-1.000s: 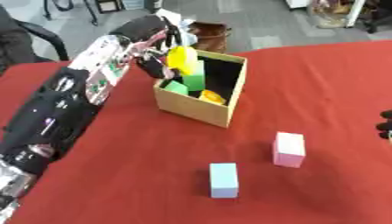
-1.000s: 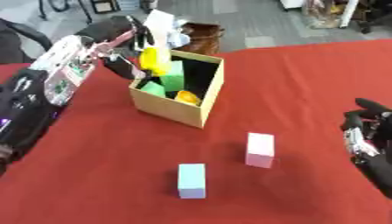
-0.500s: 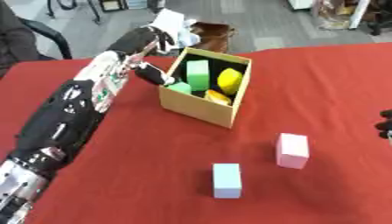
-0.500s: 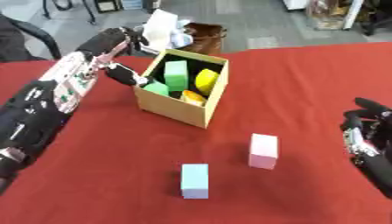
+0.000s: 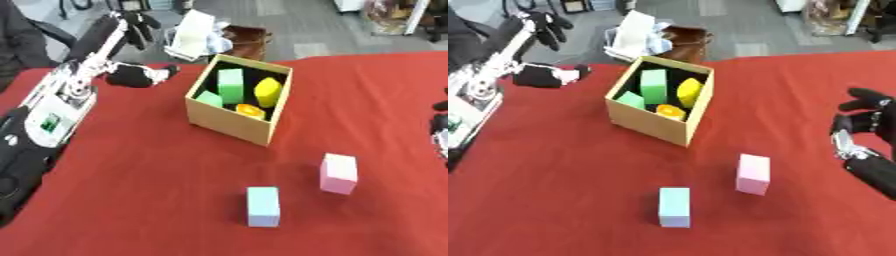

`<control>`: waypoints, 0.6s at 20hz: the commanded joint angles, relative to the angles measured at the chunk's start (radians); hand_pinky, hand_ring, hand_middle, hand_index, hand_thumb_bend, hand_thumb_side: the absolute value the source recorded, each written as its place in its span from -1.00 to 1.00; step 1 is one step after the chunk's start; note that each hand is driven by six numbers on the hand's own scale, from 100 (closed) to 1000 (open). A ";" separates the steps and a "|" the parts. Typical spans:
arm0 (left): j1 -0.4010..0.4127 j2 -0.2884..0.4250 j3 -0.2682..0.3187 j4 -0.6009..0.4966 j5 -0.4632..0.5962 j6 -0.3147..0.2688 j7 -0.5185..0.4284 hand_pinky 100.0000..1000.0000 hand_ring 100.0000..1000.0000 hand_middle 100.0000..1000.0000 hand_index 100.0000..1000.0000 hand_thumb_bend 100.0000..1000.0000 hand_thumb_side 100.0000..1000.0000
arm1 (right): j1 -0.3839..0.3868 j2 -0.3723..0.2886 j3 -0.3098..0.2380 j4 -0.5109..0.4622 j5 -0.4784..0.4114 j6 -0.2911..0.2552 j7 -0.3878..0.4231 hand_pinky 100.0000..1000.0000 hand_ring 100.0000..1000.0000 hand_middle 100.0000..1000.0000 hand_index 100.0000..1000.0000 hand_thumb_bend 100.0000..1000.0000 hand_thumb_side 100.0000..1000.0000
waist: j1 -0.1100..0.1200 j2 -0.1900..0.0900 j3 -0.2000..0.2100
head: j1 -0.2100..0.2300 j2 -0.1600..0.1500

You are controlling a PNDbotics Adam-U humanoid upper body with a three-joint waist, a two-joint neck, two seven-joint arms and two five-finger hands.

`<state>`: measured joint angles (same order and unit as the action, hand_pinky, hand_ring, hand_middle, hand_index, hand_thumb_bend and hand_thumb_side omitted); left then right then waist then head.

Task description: Pick up objects on the table and place them in the box.

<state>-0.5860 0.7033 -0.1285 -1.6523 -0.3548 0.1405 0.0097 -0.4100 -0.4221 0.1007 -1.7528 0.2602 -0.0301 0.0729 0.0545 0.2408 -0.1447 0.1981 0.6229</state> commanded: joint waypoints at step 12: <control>0.306 -0.144 0.095 -0.251 0.158 0.025 0.135 0.24 -0.03 -0.02 0.51 -0.02 -0.46 | -0.276 -0.088 0.280 0.178 0.140 -0.150 0.394 0.48 0.56 0.61 0.84 -1.00 -0.10 | -0.029 -0.030 0.016 | -0.052 -0.011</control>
<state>-0.2754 0.5621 -0.0518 -1.8809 -0.2056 0.1676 0.1331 -0.6666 -0.5045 0.3672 -1.5877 0.3819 -0.1649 0.4345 0.0403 0.2408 -0.1297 0.1524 0.6222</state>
